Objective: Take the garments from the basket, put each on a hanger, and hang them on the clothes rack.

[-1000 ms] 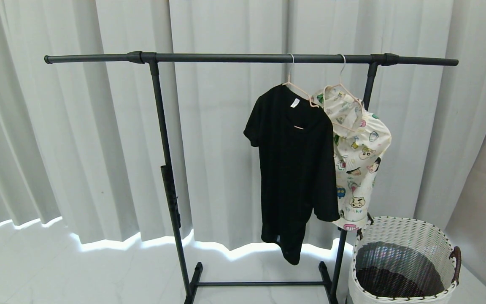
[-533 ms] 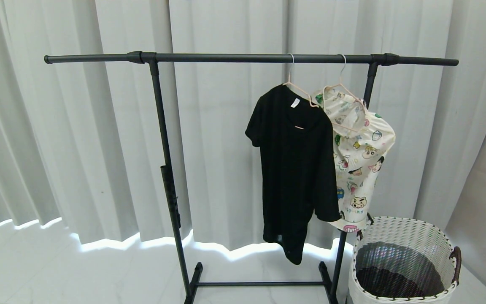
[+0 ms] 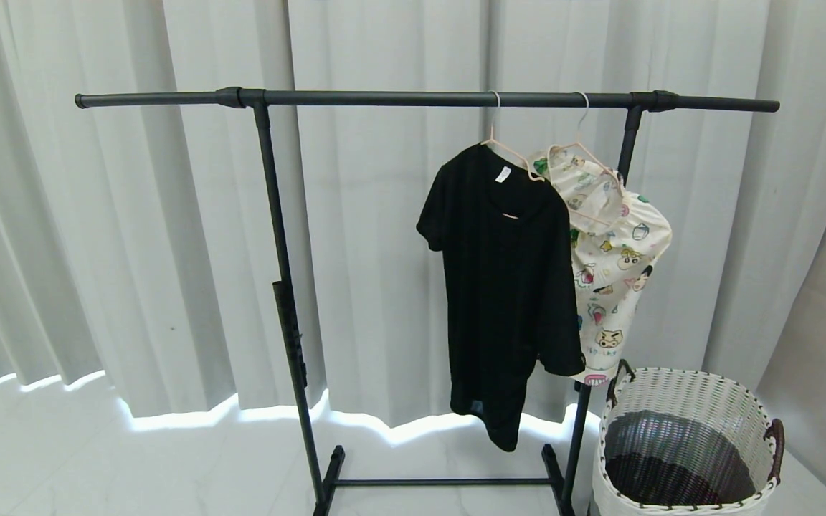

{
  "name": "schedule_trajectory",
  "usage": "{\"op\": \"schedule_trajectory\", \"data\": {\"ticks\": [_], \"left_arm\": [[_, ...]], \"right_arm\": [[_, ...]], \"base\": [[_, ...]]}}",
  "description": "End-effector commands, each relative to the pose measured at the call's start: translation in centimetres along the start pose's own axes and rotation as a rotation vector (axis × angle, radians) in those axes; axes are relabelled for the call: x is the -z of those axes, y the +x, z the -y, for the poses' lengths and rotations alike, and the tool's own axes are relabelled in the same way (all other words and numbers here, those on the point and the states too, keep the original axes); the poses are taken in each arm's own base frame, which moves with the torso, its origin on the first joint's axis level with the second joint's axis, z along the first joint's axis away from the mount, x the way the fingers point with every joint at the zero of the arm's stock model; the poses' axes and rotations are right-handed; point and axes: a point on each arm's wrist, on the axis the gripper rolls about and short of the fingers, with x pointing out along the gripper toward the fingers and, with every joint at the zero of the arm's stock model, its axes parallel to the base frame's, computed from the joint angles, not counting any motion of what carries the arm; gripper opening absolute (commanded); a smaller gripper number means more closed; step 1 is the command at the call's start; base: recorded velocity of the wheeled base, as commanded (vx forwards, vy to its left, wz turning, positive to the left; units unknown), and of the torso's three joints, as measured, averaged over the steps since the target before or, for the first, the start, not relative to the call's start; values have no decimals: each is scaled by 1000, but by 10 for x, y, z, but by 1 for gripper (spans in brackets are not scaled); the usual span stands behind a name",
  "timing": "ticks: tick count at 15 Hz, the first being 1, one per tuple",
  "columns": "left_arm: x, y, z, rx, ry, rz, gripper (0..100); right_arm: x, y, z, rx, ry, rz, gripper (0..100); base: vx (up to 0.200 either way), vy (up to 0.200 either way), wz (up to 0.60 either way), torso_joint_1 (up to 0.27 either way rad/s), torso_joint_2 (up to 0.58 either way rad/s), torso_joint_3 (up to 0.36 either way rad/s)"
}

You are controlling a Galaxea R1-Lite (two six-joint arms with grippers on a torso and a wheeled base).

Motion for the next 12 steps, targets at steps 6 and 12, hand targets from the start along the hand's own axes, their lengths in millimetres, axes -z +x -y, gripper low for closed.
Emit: {"op": "schedule_trajectory", "data": {"ticks": [6, 12], "left_arm": [[0, 0, 0, 0, -2, 1, 100], [0, 0, 0, -1, 0, 1, 100]], "right_arm": [[0, 0, 0, -1, 0, 1, 100], [0, 0, 0, -1, 0, 1, 100]], "base": [[0, 0, 0, 0, 0, 0], [0, 0, 0, 0, 0, 0]]}}
